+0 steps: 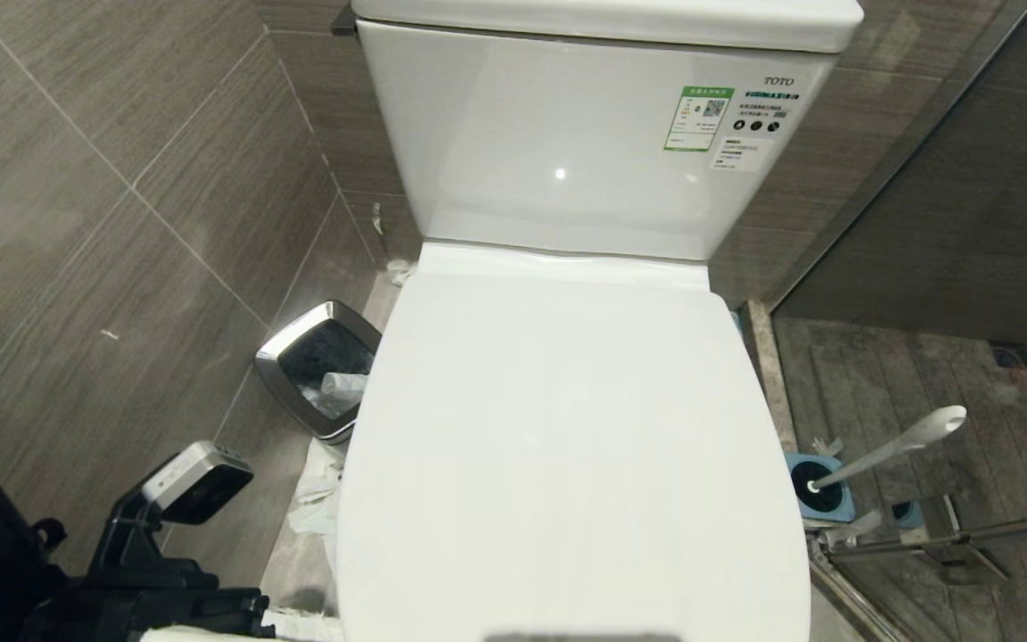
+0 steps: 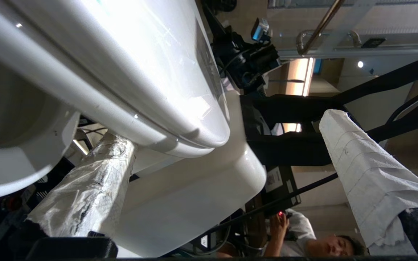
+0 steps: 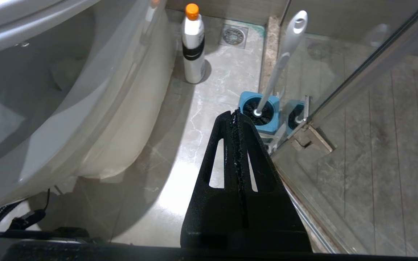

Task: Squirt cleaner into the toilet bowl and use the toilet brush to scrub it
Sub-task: Use the left hand to lift the toilet lid slightly

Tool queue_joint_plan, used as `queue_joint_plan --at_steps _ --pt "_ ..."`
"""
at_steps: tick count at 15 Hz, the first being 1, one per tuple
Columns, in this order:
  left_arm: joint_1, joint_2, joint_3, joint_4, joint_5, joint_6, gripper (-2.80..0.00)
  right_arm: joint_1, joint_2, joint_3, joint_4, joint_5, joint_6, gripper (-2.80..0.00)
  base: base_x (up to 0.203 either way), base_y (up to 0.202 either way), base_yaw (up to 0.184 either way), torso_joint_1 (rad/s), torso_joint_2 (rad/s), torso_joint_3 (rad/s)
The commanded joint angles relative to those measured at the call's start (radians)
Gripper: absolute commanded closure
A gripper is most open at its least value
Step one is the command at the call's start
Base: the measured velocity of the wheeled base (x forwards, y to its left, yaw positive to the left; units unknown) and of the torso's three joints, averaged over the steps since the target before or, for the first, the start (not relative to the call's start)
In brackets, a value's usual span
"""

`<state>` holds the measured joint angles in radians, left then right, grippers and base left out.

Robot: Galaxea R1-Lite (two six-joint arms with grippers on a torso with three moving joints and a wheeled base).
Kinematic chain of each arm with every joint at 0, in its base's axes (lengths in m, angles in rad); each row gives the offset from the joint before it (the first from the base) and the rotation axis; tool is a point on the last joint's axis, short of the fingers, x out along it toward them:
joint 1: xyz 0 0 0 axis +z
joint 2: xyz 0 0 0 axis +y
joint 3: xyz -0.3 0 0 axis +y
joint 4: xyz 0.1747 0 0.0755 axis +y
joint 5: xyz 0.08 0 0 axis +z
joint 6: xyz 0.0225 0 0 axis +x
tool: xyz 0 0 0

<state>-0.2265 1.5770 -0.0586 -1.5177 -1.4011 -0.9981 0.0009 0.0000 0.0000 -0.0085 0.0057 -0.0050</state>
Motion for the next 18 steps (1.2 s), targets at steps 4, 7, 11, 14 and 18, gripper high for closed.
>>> queue_joint_plan --at_steps 4,7,11,14,18 --pt "-0.012 0.017 -0.097 -0.012 0.032 -0.078 -2.8 0.001 0.0 0.006 -0.001 0.0 -0.001 0.0 0.0 0.0 0.0 0.0 0.0 0.0" --pt "-0.023 -0.019 -0.173 -0.012 0.031 -0.187 -2.8 0.001 0.0 0.006 -0.001 0.0 -0.001 0.0 0.0 0.0 0.0 0.0 0.0 0.0" --pt "-0.029 -0.021 -0.239 -0.012 0.042 -0.246 -2.8 0.001 -0.001 0.006 -0.001 0.0 0.0 0.0 0.0 0.0 0.0 0.0 0.0 0.0" --pt "-0.049 -0.012 -0.251 -0.012 0.048 -0.249 -2.8 0.0 0.0 0.006 -0.001 0.0 -0.001 0.0 0.0 0.0 0.0 0.0 0.0 0.0" --pt "-0.096 -0.006 -0.265 -0.012 0.096 -0.251 -2.8 0.001 -0.002 0.006 -0.001 0.0 -0.001 0.0 0.0 0.0 0.0 0.012 0.01 -0.003"
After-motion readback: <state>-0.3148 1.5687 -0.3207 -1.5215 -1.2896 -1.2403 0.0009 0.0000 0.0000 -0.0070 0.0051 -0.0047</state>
